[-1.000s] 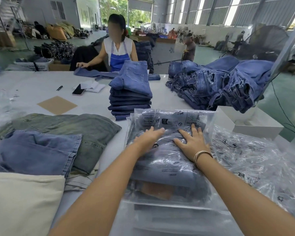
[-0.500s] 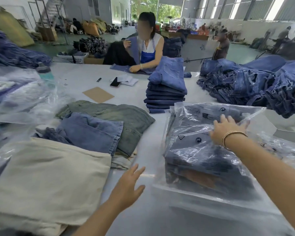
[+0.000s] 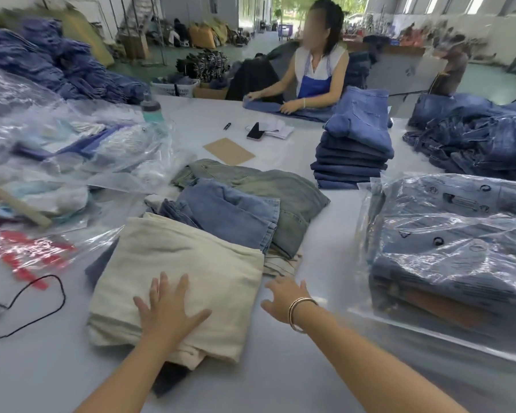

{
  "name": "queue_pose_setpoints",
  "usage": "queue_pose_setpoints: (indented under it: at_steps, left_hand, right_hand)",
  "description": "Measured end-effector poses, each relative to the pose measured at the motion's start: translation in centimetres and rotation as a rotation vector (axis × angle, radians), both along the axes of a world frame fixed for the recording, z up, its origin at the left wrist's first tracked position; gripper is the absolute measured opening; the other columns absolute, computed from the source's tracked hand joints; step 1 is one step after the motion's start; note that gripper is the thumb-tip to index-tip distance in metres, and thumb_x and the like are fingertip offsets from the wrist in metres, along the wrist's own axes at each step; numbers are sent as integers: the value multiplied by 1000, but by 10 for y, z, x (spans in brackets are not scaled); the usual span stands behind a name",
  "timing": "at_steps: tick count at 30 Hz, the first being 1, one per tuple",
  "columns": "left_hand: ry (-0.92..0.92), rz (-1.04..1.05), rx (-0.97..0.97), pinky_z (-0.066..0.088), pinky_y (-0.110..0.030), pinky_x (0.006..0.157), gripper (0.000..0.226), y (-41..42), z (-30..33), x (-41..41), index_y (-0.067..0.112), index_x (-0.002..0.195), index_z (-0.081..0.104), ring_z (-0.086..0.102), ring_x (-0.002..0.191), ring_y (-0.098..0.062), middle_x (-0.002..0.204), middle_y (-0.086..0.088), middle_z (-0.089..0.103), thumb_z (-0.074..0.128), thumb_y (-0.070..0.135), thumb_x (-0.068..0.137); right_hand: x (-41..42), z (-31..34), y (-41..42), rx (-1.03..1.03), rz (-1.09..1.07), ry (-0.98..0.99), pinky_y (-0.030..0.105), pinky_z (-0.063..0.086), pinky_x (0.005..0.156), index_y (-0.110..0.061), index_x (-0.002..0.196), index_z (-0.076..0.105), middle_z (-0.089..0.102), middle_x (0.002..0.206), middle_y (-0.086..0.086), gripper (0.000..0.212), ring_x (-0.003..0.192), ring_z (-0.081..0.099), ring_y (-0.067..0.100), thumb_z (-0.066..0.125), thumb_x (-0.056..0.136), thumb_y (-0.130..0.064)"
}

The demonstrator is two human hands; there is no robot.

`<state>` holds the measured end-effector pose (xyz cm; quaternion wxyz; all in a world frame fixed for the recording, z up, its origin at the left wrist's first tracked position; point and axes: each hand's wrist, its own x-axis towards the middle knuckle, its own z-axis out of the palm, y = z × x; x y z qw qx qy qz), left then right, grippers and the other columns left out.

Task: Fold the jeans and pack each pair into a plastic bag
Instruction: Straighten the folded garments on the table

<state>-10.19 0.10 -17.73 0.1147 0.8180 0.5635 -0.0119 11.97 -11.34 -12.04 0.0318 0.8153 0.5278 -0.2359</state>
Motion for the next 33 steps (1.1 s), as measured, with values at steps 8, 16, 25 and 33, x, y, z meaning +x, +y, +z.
queue_pose_setpoints:
  at_steps: [8, 16, 25, 33]
  left_hand:
    - [-24, 15, 75, 37, -58, 94, 81, 1, -4, -8, 37, 137, 48, 49, 122, -35, 142, -14, 45, 26, 77, 70]
    - [-191, 9, 187, 38, -58, 87, 65, 1, -24, -1, 24, 114, 71, 64, 97, -37, 118, -19, 63, 47, 64, 69]
    - [-319, 67, 201, 38, -54, 89, 66, 5, -26, 7, 32, 121, 52, 68, 89, -34, 116, -16, 67, 49, 64, 62]
    - [-362, 57, 212, 40, -54, 88, 66, 8, -30, 9, 33, 120, 53, 68, 90, -34, 116, -16, 67, 50, 64, 63]
  right_hand:
    - [-14, -46, 39, 180, -646, 562, 29, 39, 98, -9, 149, 18, 36, 148, 13, 65, 129, 44, 28, 49, 96, -31]
    - [18, -35, 138, 629, -848, 862, 35, 42, 93, -5, 142, 30, 48, 136, 10, 72, 120, 51, 28, 71, 83, -15]
    - [34, -36, 177, 285, -727, 292, 44, 40, 101, -18, 150, -12, -5, 158, 5, 121, 134, 37, 32, 76, 73, -46]
    - [50, -23, 179, -55, -373, -192, 37, 34, 103, -16, 137, 35, 41, 142, 5, 81, 127, 42, 25, 61, 76, -63]
